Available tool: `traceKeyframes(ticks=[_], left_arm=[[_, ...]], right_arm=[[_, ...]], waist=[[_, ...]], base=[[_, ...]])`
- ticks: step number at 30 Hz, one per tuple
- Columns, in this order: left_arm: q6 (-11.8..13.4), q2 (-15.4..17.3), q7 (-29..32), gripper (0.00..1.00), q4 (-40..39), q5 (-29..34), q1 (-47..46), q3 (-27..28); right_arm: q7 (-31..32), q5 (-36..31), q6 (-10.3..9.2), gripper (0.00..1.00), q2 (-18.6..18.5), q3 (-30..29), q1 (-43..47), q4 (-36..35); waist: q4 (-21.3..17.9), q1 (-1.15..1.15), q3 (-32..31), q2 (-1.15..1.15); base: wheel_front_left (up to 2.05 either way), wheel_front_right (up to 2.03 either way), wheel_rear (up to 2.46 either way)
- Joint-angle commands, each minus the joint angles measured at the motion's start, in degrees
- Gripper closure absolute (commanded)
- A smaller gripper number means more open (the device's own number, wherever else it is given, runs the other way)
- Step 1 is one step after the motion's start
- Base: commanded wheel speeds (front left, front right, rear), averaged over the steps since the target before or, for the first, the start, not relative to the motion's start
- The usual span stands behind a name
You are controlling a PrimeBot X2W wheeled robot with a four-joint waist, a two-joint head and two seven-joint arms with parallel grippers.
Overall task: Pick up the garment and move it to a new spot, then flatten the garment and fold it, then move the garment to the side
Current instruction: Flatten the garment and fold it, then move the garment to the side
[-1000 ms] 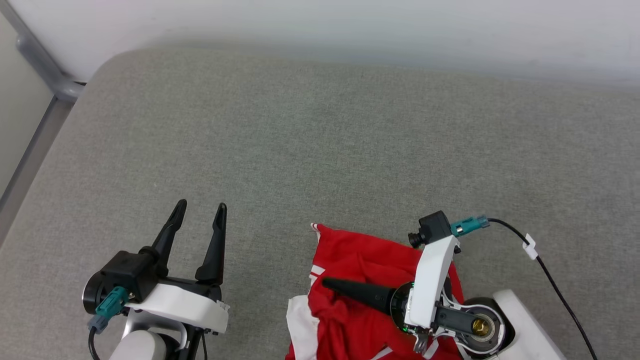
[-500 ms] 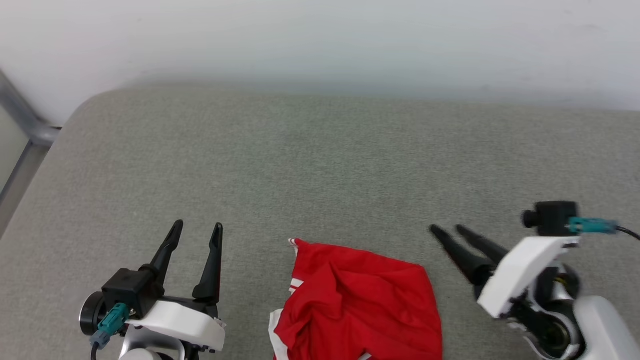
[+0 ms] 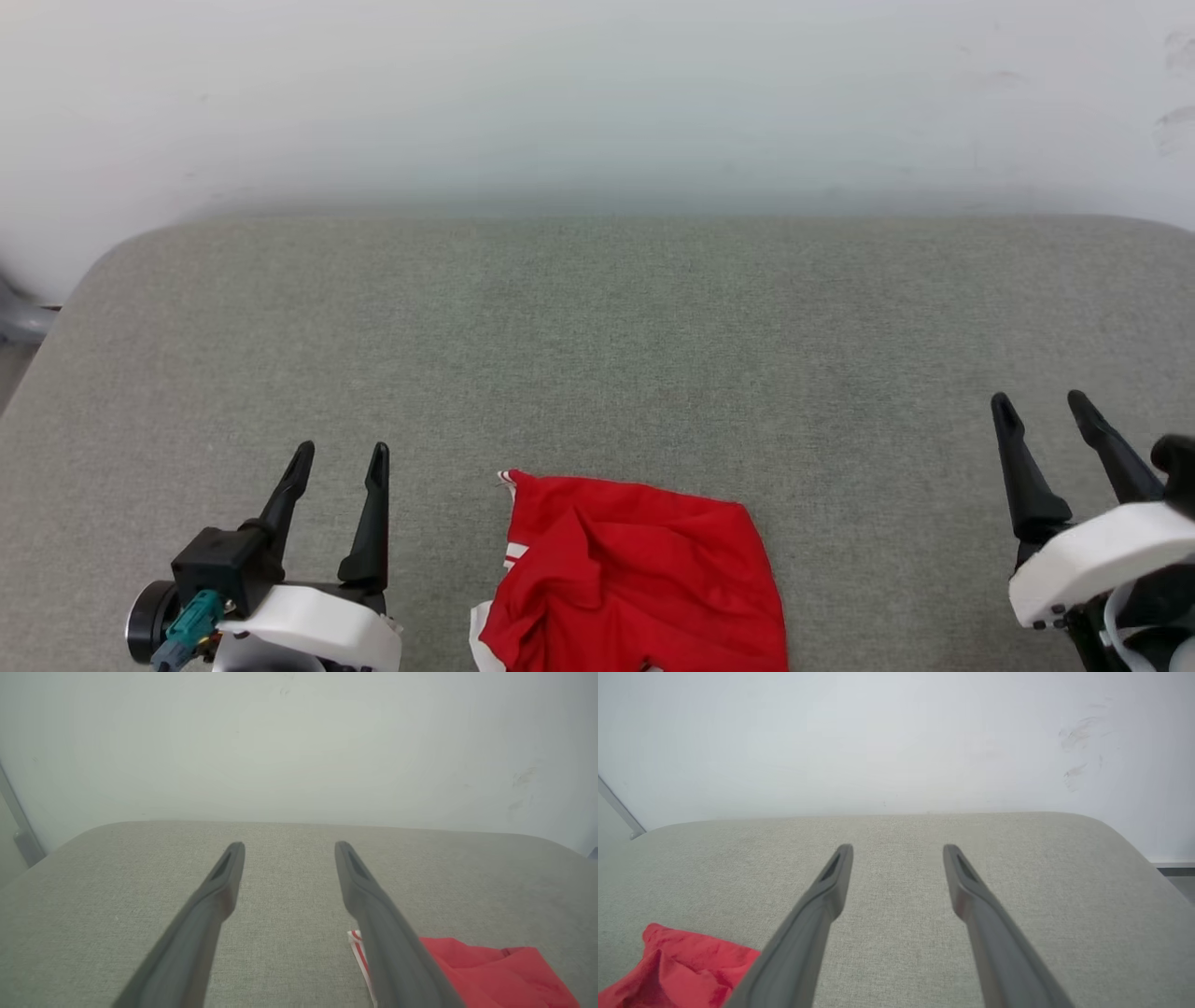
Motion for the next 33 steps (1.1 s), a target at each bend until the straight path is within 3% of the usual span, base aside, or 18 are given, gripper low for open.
traceKeyframes(ticks=[1, 11, 33], left_arm=[[0.4, 0.2, -0.3, 0.00, 0.2, -0.3, 0.8, 0.4], [0.6, -0.1, -1.1, 0.00, 0.6, 1.1, 3.0, 1.1], [-1.2, -1.6, -1.4, 0.00, 1.9, 2.5, 1.6, 2.8]], right_arm=[[-1.7, -1.1, -0.01, 0.00, 0.4, 0.1, 1.1, -0.6], [-7.8, -3.3, -0.01, 0.00, 2.1, 2.1, 7.1, -0.2], [-5.3, -2.4, -0.01, 0.00, 2.4, 3.3, 5.1, 2.0]], waist=[[-0.4, 0.01, -0.3, 0.00], [-1.9, 0.01, -1.8, 0.00], [-1.2, 0.01, -1.3, 0.00]], base=[[0.00, 0.00, 0.00], [0.00, 0.00, 0.00], [0.00, 0.00, 0.00]])
